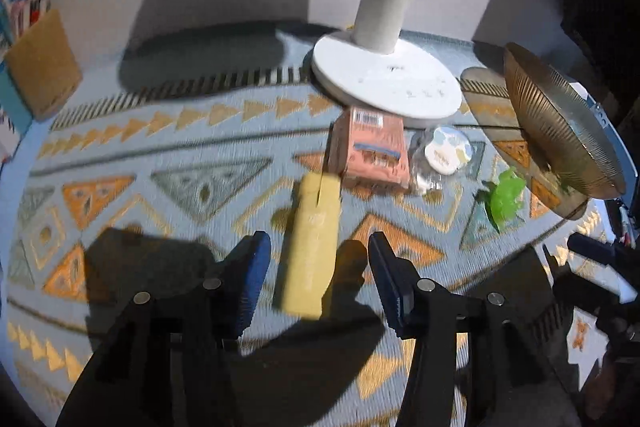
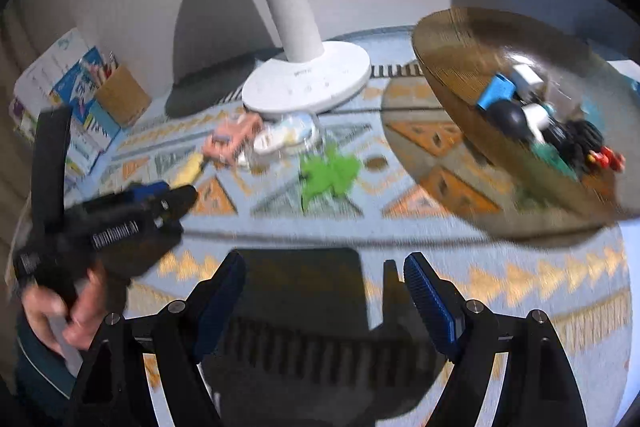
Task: Organize rigid objects
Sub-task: 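Grasp the yellow tube with the left tool while the right tool grasps the green gummy figure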
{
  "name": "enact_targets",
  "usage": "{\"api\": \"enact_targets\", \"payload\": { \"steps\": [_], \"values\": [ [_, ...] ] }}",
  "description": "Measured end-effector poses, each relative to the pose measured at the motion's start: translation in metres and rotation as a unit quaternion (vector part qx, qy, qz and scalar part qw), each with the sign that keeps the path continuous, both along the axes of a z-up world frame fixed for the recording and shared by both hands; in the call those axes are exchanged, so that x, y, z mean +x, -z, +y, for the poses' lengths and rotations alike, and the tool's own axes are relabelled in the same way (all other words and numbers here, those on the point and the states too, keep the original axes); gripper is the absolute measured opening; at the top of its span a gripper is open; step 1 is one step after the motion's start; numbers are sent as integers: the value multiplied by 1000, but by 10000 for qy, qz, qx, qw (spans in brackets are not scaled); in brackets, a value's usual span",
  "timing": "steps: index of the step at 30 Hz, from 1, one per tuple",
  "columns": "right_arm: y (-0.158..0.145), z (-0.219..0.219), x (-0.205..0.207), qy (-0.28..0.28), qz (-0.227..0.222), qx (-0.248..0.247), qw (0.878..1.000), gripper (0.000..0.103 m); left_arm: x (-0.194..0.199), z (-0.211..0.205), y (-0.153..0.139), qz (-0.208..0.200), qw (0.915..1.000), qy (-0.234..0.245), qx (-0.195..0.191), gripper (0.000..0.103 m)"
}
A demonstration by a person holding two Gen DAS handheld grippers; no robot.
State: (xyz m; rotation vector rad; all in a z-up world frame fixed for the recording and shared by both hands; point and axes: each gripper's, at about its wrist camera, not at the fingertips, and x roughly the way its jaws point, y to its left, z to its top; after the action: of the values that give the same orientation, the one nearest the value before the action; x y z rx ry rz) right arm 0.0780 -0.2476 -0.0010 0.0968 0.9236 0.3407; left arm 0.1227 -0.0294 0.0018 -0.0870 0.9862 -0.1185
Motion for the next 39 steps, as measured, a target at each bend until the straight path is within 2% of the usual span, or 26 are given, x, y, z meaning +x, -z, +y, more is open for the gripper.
{"api": "enact_targets", "payload": {
  "steps": [1,2,4,6,9,11,12,16,20,22,24,26,29,32,35,37,39],
  "values": [
    [0,3,6,-4,-27,-20,10000,80,1,-2,0,-45,10000,17,-6,44],
    [0,7,12,-9,-67,-89,9999,79,1,-4,0,-89,9999,53,-1,32],
    [4,16,21,-26,-57,-207,9998,70,-1,-8,2,-248,9993,57,279,21],
    [9,21,30,10,64,-187,9998,70,-6,-6,3,-396,9988,73,266,21],
    [19,24,43,254,259,-142,9992,70,-6,-1,3,-408,9990,39,162,21],
    [18,31,47,384,105,-385,9985,70,-7,1,2,-411,9991,39,106,21],
    [19,34,49,410,64,-497,9979,66,-7,1,2,-415,9991,42,93,21],
    [21,48,52,435,-330,-1138,9920,38,-7,1,3,-416,9991,57,41,21],
    [18,51,44,-154,-500,-855,9950,38,-8,4,3,-413,9991,53,-51,21],
    [9,53,23,-727,-751,-776,9915,38,-9,3,3,-408,9991,43,-71,21],
    [5,53,6,-1195,-785,-739,9870,38,-8,4,3,-393,9992,30,-81,21],
    [5,52,-12,-1630,-750,-863,9800,38,-8,3,3,-388,9992,27,-68,21],
    [11,46,-33,-1930,-757,-1315,9694,38,-8,2,3,-387,9992,32,-27,21],
    [17,33,-39,-1904,-572,-1508,9684,38,-8,2,3,-379,9993,33,-33,21],
    [13,9,-43,-1583,-569,-1382,9760,49,-9,2,3,-378,9993,34,-34,21],
    [8,-5,-47,-1351,-633,-1257,9808,61,-9,2,3,-378,9993,28,-21,21],
    [7,-15,-51,-1119,-542,-1091,9862,61,-9,2,3,-381,9993,32,-1,21]
  ]
}}
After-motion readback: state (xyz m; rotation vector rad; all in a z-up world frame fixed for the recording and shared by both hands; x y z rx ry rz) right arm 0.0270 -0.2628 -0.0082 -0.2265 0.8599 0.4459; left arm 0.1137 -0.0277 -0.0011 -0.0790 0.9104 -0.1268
